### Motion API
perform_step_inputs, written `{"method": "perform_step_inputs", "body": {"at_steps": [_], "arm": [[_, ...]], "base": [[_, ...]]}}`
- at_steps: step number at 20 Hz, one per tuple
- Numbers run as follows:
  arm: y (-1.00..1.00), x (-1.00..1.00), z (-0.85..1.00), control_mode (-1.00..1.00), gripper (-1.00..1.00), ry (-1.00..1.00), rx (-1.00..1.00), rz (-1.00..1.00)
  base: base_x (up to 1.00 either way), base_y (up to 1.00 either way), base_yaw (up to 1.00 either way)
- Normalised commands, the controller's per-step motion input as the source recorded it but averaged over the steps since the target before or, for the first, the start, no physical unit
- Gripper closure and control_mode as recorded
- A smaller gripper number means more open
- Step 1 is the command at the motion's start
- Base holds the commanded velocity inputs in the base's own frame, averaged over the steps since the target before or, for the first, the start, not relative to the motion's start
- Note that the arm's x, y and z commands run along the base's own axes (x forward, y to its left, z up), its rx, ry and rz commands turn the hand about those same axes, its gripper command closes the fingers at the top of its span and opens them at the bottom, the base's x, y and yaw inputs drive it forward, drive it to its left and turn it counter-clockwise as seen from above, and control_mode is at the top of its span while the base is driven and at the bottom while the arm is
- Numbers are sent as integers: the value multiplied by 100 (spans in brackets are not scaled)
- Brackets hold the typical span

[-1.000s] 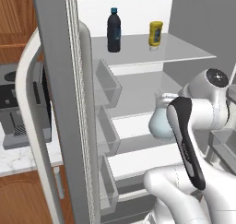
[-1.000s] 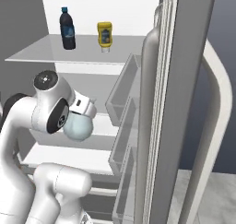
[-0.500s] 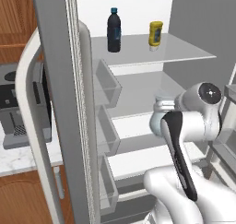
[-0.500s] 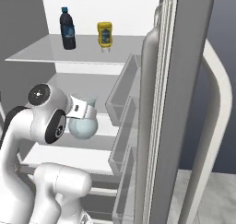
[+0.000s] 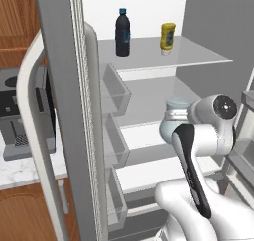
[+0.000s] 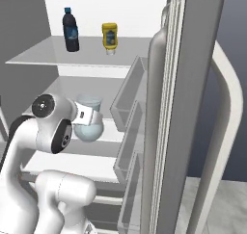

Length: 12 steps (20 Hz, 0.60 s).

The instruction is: Move the water bottle and mustard from the second highest shelf to the top shelf to make space. Then, place the pitcher from the counter on the cleared second highest shelf.

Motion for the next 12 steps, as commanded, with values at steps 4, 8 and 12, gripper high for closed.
{"method": "perform_step_inputs", "body": {"at_steps": [4, 8, 12], "arm": [[0, 32, 0, -100, 100, -6, 0, 4], [0, 34, -3, -100, 100, -15, -1, 5], [0, 36, -8, -100, 100, -18, -2, 5]], "base": [[0, 0, 0], [0, 0, 0], [0, 0, 0]]}}
